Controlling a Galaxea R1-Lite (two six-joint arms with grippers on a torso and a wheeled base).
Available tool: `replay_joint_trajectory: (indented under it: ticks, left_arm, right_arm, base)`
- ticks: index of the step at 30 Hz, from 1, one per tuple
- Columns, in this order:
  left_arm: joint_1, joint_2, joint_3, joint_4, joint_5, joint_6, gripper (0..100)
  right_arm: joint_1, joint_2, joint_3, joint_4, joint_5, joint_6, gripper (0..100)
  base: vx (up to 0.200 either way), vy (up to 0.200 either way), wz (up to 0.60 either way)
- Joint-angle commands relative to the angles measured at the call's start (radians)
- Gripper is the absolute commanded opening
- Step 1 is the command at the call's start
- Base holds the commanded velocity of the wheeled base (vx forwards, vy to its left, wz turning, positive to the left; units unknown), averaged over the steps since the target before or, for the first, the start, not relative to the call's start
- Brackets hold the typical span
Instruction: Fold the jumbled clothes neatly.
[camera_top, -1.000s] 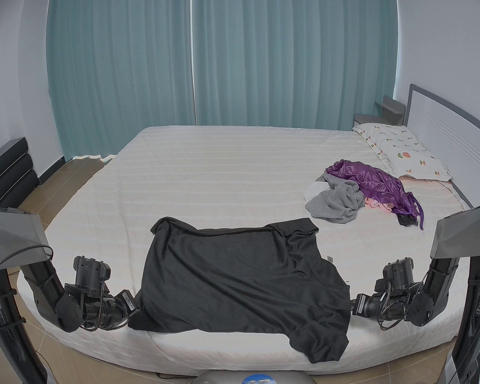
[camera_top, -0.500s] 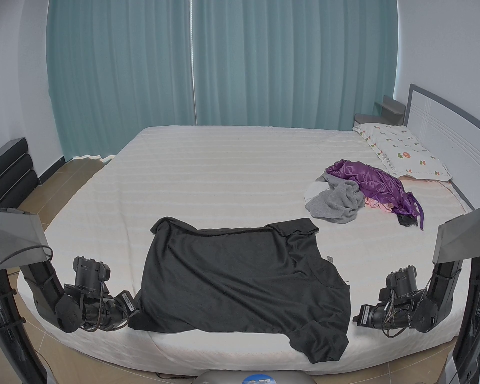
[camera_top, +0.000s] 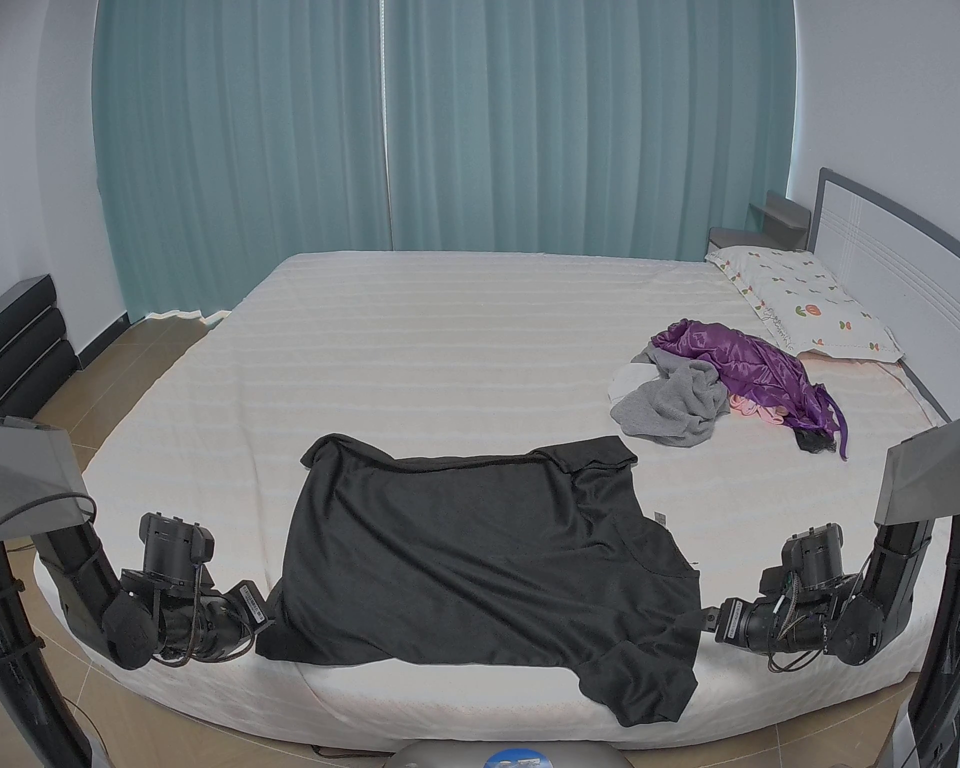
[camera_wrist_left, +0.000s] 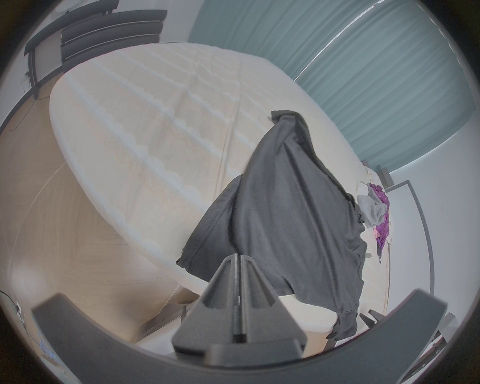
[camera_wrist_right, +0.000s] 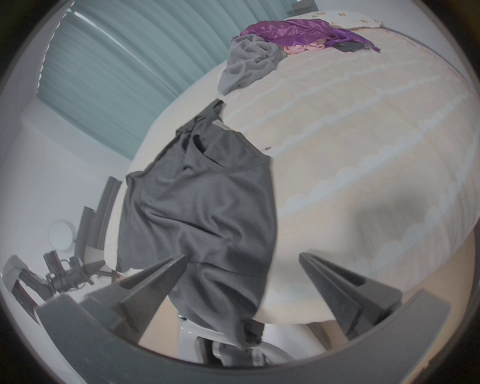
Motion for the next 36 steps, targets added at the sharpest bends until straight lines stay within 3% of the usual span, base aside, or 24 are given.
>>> replay_joint_trajectory:
  ticks: [1,7,15,30,36]
  left_arm:
    - [0.0,-0.082,0.051,-0.049,0.001,0.008,0]
    - [-0.008,-0.115,0.123,-0.147,-0.002,0.066,0]
    - [-0.025,-0.11,0.129,-0.177,0.004,0.072,0]
    - [-0.035,-0.067,0.101,-0.224,0.012,-0.003,0]
    - [-0.035,-0.05,0.101,-0.226,0.012,0.0,0]
  right_arm:
    - [0.009,-0.006,0.007,-0.056,0.023,0.057,100]
    - [0.009,-0.006,0.013,-0.099,0.026,0.093,100]
    - [0.018,-0.005,0.012,-0.101,0.028,0.095,100]
    - [0.029,-0.002,0.01,-0.101,0.028,0.095,100]
    - [0.03,0.0,0.01,-0.102,0.028,0.095,100]
  base:
    - [0.0,0.0,0.0]
    - [0.0,0.0,0.0]
    - [0.0,0.0,0.0]
    - [0.0,0.0,0.0]
    - [0.2,0.0,0.0]
